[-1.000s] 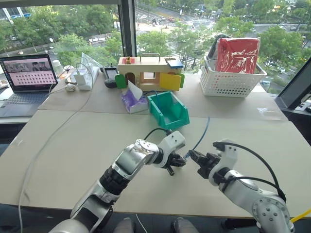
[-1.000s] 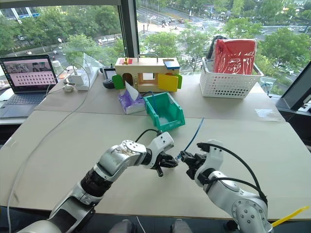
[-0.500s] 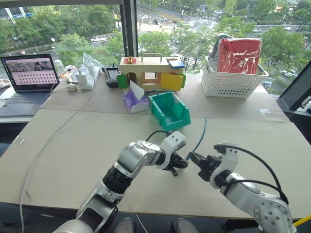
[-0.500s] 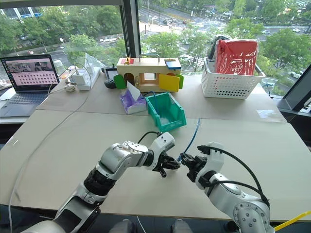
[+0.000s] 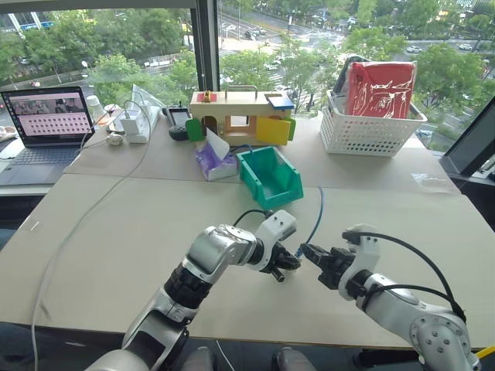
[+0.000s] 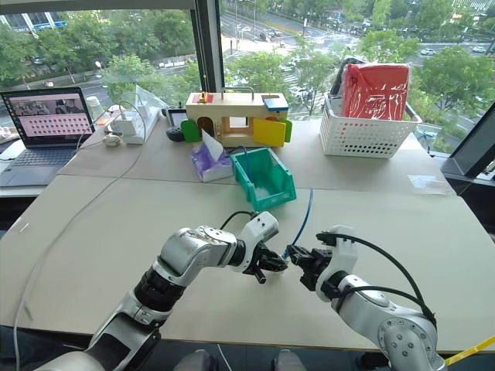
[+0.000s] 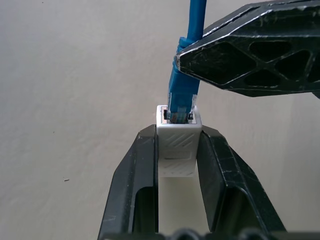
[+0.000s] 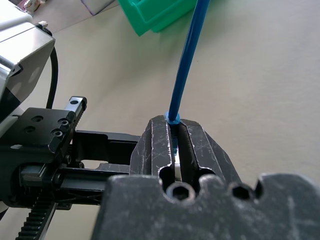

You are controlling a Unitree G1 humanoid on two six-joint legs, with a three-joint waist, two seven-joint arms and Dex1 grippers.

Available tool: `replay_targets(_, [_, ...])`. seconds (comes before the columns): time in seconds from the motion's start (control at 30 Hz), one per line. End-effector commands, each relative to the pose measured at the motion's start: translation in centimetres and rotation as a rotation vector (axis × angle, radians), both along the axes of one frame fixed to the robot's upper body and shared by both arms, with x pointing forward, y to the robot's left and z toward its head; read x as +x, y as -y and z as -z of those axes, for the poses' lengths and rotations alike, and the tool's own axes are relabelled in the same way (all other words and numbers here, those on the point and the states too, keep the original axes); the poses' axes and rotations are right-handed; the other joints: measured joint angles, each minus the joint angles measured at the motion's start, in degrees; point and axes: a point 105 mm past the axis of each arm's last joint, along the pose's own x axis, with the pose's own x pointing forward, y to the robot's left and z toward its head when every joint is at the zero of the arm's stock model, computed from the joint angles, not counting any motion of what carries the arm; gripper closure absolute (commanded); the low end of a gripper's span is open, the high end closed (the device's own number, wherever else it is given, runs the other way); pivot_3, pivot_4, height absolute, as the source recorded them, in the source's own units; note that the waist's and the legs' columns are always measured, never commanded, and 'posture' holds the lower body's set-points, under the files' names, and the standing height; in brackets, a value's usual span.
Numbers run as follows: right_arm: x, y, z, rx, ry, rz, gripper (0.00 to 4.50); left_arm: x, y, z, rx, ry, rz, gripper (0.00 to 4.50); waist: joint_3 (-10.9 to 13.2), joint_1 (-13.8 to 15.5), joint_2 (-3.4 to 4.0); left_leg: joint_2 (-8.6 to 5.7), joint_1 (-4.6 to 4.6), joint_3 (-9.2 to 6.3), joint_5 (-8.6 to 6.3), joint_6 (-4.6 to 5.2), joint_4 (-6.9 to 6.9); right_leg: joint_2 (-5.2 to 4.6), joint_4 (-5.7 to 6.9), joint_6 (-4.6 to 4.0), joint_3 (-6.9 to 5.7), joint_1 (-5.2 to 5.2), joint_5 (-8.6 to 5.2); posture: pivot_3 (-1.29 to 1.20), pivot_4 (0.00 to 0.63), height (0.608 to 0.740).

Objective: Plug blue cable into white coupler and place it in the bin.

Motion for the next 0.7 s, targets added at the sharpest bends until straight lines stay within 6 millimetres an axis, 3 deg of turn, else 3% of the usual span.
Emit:
replay_targets(0.03, [-3.1, -3.1, 4.3, -0.023, -0.207, -0.213, 4.50, -0.3, 1.0, -1.5, -0.040, 0.065, 0.030, 3.89, -0.1, 0.0, -0.01, 0.00, 0.01, 0.00, 0.00, 0.00, 0.00, 0.00, 0.00, 0.00, 0.00, 0.01, 0.00, 0.00, 0.150, 0.719])
replay_targets(0.2, [-3.3, -3.0, 5.0, -0.027, -0.228, -0.226, 4.50, -0.3, 0.8, -1.5, -0.039, 0.065, 0.022, 3.89, -0.2, 0.0, 0.01, 0.01, 0.03, 0.00, 0.00, 0.00, 0.00, 0.01, 0.00, 0.00, 0.00, 0.02, -0.01, 0.00, 0.150, 0.719])
replay_targets(0.3, [-2.6, -2.9, 4.1, 0.020, -0.185, -0.193, 4.50, -0.5, 0.7, -1.5, -0.050, 0.053, 0.021, 3.89, -0.3, -0.1, 0.00, 0.01, 0.04, 0.00, 0.00, 0.00, 0.00, 0.01, 0.00, 0.01, 0.00, 0.02, -0.03, 0.00, 0.150, 0.719])
replay_targets(0.37, [-1.3, -2.0, 2.3, 0.051, -0.094, -0.132, 4.50, -0.9, 0.7, -1.7, -0.093, 0.022, 0.036, 2.89, -0.3, -0.1, 0.01, 0.02, 0.04, -0.01, 0.00, 0.00, 0.00, 0.02, 0.01, 0.00, 0.00, 0.02, -0.03, 0.00, 0.150, 0.719])
replay_targets(0.47, [-0.5, -0.6, 1.1, 0.011, -0.032, -0.071, 4.50, -1.2, 0.6, -2.0, -0.126, 0.007, 0.056, 2.05, -0.3, -0.3, 0.03, 0.04, 0.00, -0.01, 0.00, 0.00, 0.00, 0.04, 0.02, -0.01, 0.00, -0.04, -0.03, 0.00, 0.150, 0.719])
replay_targets(0.63, [1.9, 2.7, -4.2, 0.053, 0.158, 0.081, 4.50, -0.4, -1.3, -0.7, -0.047, 0.058, 0.080, 0.30, -0.2, -0.4, 0.11, 0.02, -0.02, 0.00, 0.00, 0.00, 0.00, 0.04, 0.05, -0.02, 0.01, -0.10, -0.03, 0.00, 0.150, 0.719])
replay_targets(0.7, [2.5, 3.9, -6.2, 0.069, 0.213, 0.120, 4.50, -0.2, -2.3, -0.5, -0.035, 0.061, 0.089, 0.06, -0.1, -0.4, 0.25, -0.01, -0.02, 0.01, 0.00, 0.00, 0.00, 0.04, 0.06, -0.02, 0.09, -0.13, -0.02, 0.00, 0.150, 0.719])
